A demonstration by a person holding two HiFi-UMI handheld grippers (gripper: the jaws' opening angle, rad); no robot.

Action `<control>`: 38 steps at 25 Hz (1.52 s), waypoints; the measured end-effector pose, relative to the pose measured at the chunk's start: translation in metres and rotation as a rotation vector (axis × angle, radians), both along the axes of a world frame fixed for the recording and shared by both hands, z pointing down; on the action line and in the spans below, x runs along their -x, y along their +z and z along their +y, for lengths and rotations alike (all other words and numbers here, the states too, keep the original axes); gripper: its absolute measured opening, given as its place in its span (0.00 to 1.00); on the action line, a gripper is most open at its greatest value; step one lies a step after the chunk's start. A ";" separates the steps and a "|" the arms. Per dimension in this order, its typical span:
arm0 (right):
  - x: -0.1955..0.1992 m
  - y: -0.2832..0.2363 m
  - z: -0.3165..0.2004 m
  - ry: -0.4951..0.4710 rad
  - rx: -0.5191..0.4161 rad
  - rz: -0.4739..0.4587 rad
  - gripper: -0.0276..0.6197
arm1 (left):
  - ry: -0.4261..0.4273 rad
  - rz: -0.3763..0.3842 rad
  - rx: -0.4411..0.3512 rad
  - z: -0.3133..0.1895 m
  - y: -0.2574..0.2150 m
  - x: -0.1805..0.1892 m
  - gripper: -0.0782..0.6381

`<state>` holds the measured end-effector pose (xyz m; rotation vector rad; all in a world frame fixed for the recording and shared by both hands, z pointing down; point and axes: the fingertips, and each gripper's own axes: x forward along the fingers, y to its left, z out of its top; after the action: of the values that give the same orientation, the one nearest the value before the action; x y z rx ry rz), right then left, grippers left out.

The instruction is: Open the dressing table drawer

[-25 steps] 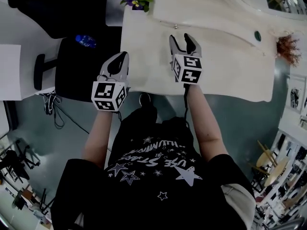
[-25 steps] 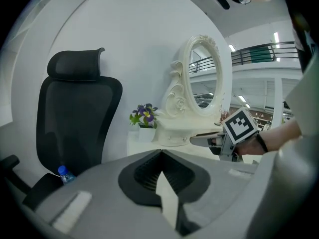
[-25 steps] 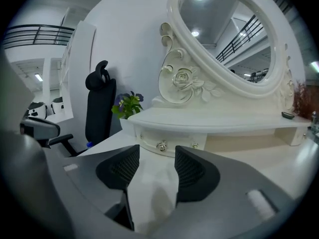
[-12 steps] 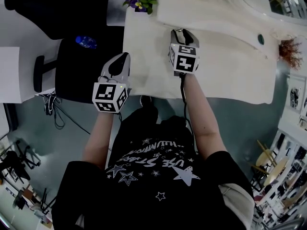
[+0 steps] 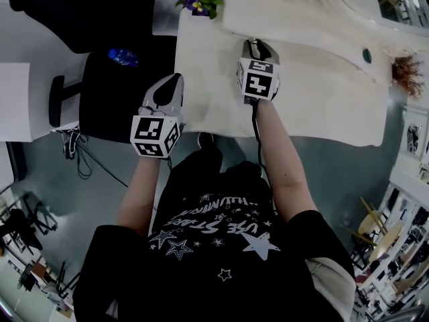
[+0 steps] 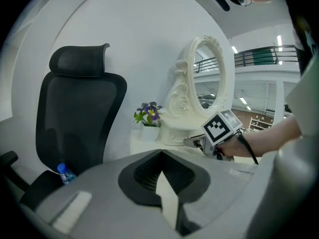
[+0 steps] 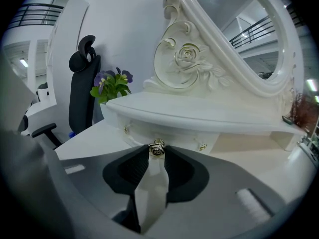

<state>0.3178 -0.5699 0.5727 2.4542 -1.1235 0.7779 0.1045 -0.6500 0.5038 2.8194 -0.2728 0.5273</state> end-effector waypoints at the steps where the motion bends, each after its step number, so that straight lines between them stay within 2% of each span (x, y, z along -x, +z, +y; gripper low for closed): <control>1: 0.001 0.000 0.000 -0.004 0.003 -0.002 0.24 | 0.001 0.000 0.001 0.001 0.000 0.001 0.11; 14: 0.017 0.000 0.012 -0.029 0.005 -0.019 0.23 | 0.002 0.002 -0.001 0.012 -0.004 0.010 0.11; 25: 0.029 0.004 0.022 -0.064 -0.002 -0.047 0.23 | -0.061 -0.027 -0.006 0.025 -0.003 0.031 0.11; 38: 0.039 0.004 0.031 -0.126 -0.011 -0.092 0.23 | -0.145 -0.052 -0.023 0.058 -0.011 0.038 0.11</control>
<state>0.2790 -0.5386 0.5768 2.3506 -1.3053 0.8553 0.0664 -0.5915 0.4930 2.7829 -0.4922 0.5693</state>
